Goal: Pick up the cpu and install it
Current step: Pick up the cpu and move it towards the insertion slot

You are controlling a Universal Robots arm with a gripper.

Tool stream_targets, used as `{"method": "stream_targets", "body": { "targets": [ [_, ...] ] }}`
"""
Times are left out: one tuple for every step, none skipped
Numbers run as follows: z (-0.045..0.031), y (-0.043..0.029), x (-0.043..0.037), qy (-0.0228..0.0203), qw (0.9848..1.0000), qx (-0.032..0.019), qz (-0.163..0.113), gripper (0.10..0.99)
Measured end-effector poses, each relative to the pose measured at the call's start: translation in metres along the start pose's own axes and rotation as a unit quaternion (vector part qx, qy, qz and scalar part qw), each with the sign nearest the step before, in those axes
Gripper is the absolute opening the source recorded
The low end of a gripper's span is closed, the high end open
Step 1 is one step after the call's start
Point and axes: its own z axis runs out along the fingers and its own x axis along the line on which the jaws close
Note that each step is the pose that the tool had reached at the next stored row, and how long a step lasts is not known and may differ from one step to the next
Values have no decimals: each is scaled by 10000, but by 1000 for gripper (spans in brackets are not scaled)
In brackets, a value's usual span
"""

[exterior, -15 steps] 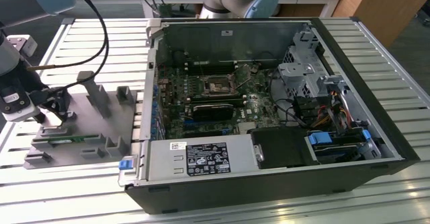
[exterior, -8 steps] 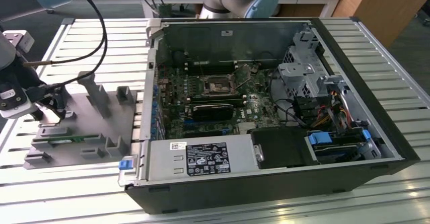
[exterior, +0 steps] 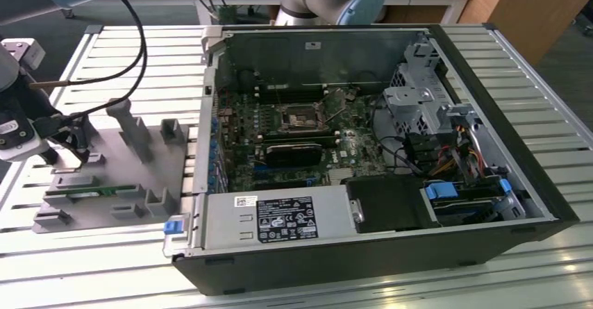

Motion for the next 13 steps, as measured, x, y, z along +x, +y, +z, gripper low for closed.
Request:
{"method": "stream_targets", "body": {
  "targets": [
    [-5, 0, 0, 0, 10000, -1, 0, 529],
    [-10, 0, 0, -1, 10000, -2, 0, 529],
    [-12, 1, 0, -1, 10000, -4, 0, 529],
    [-15, 1, 0, -1, 10000, -7, 0, 529],
    [-19, 1, 0, 0, 10000, -9, 0, 529],
    [-22, 1, 0, 0, 10000, -12, 0, 529],
    [-23, 1, -1, -1, 10000, -15, 0, 529],
    [-24, 2, 0, 0, 10000, -18, 0, 529],
    [-25, 1, 0, -1, 10000, -21, 0, 529],
    [-27, 1, 0, 0, 10000, -25, 0, 529],
    [-29, 1, 0, 0, 10000, -29, 0, 529],
    [-30, 2, 0, 0, 10000, -34, 0, 529],
    [-31, 2, 0, 0, 10000, -39, 0, 529]
  ]
}}
